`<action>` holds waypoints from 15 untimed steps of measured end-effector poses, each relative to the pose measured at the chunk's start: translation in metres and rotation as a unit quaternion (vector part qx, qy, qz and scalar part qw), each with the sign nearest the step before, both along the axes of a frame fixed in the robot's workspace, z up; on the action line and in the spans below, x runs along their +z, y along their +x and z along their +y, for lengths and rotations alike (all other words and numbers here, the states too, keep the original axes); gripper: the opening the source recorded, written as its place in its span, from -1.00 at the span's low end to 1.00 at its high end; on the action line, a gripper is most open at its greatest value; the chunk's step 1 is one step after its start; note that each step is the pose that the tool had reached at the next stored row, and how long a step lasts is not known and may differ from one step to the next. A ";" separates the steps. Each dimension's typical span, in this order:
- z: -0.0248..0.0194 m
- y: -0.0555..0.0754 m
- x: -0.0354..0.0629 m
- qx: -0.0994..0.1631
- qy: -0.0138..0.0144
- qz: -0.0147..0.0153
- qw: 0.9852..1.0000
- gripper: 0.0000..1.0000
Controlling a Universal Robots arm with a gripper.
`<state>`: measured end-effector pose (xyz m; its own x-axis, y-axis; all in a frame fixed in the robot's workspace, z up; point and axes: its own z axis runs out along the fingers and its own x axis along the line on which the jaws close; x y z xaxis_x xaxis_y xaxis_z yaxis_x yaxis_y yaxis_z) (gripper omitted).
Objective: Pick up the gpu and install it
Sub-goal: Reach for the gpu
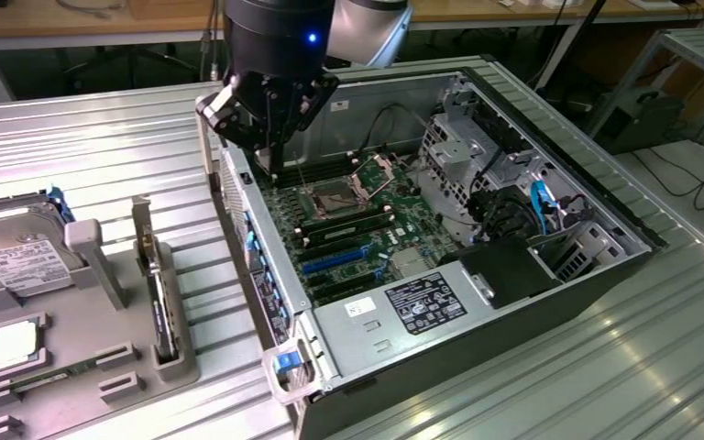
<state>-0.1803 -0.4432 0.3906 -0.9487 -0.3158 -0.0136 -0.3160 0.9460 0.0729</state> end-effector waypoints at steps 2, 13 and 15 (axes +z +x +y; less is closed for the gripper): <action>-0.0016 -0.001 0.0000 0.005 0.000 0.000 1.000 -0.79; -0.0126 -0.009 -0.0002 0.024 0.001 0.000 1.000 -0.79; -0.0144 -0.013 -0.0004 0.024 0.001 0.000 1.000 -0.79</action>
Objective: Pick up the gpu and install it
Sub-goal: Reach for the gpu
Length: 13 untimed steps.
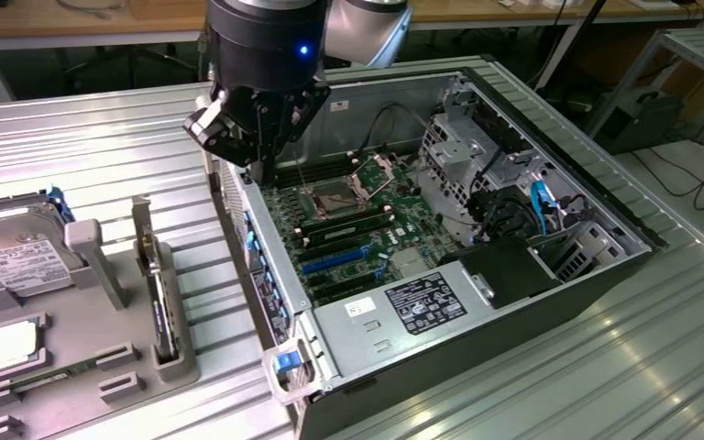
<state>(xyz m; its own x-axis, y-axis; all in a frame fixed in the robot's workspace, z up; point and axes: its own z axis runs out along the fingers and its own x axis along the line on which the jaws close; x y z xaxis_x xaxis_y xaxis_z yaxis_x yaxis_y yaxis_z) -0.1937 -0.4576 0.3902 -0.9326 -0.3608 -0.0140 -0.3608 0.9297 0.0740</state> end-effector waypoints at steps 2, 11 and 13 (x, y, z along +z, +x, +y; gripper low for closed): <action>-0.0003 -0.002 -0.0002 -0.001 0.000 0.000 1.000 -0.79; -0.0009 -0.004 -0.0024 -0.034 0.000 0.000 0.999 -0.79; -0.0008 -0.004 -0.0027 -0.049 0.000 0.000 0.999 -0.79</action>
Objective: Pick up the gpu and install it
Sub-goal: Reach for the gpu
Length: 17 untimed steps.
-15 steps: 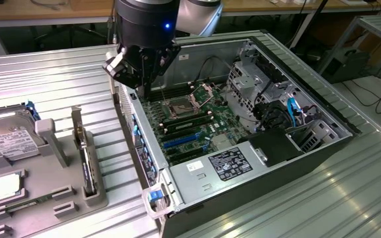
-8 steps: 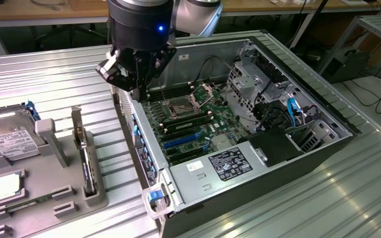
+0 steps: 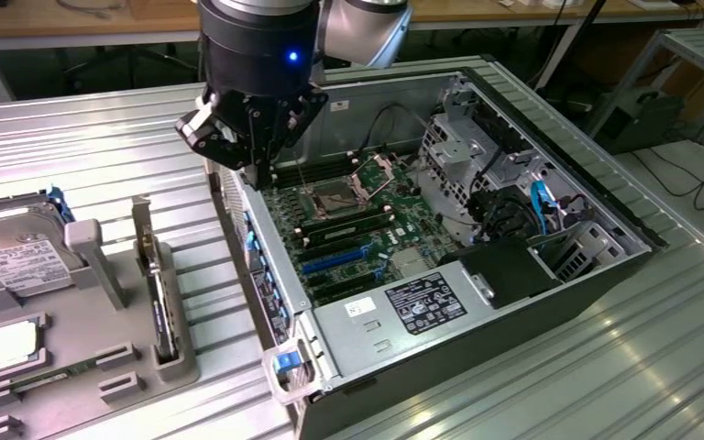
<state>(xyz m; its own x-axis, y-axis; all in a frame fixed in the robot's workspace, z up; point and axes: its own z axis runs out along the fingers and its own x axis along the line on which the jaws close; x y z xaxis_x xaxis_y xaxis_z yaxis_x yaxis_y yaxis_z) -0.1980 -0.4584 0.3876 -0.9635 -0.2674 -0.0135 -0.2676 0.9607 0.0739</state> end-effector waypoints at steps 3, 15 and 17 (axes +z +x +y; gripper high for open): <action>0.0000 0.000 -0.0001 -0.021 0.000 0.000 1.000 -0.79; -0.0002 -0.005 -0.0001 -0.049 0.000 0.000 0.999 -0.79; -0.0002 -0.006 -0.0001 -0.052 0.000 0.000 0.999 -0.79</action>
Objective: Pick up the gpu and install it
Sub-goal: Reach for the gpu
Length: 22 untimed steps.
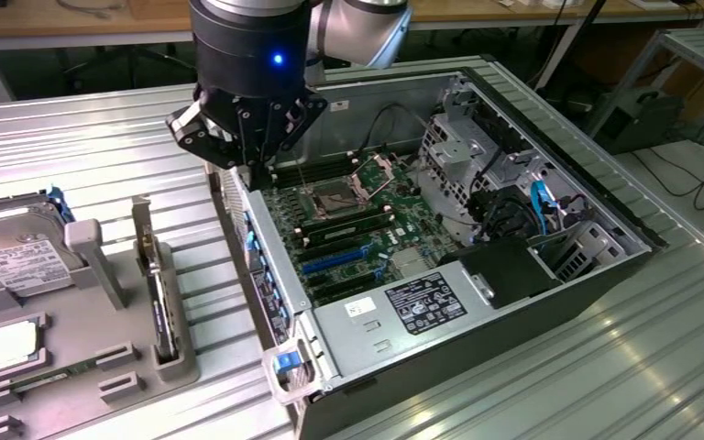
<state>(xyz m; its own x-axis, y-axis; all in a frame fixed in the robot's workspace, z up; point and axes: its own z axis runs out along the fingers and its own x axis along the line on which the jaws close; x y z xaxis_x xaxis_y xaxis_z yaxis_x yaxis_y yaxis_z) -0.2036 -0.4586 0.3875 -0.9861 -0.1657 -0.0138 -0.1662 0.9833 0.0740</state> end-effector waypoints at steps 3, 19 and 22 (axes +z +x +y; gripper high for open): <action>0.0000 0.000 0.0000 0.000 0.000 0.000 1.000 -0.79; 0.0013 -0.011 0.0000 0.000 0.000 0.000 1.000 -0.79; 0.0010 -0.015 0.0000 0.000 0.000 0.000 1.000 -0.79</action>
<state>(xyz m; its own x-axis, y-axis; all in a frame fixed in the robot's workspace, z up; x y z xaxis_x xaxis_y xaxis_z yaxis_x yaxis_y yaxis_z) -0.2186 -0.4576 0.3875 -0.9861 -0.1655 -0.0139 -0.1661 0.9833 0.0743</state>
